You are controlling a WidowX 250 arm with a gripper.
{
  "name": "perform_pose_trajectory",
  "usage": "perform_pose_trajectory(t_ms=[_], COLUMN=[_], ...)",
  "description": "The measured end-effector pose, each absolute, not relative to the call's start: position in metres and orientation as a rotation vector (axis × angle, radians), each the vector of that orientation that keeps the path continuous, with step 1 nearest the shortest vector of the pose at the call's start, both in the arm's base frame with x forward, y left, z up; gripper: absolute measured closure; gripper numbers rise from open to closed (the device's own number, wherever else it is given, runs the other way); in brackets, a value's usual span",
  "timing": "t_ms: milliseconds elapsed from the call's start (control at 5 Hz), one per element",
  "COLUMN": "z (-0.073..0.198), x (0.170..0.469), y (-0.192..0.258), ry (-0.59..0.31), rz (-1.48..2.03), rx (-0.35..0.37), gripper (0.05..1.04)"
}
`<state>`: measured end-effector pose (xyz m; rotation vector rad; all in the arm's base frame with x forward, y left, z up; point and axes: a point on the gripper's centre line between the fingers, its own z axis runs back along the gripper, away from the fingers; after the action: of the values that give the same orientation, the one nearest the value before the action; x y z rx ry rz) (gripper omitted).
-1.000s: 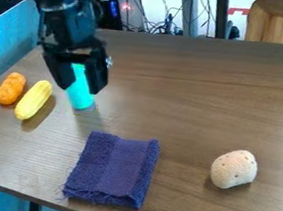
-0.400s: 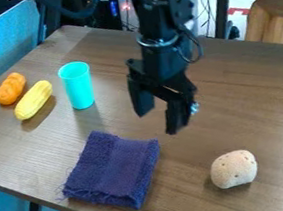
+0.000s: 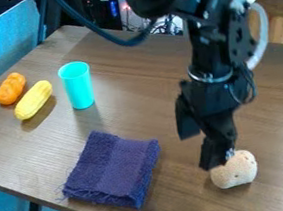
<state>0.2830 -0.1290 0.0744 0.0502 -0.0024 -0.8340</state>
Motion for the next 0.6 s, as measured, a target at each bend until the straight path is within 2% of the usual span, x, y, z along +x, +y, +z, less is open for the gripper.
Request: perform_pose_trajectory(t_ms=[200, 600], z=[0.072, 0.056], x=[0.279, 0.282], y=[-0.140, -0.147], ry=[0.002, 0.032], rz=[-0.968, -1.005], rx=[0.007, 0.002], gripper=[0.083, 0.083])
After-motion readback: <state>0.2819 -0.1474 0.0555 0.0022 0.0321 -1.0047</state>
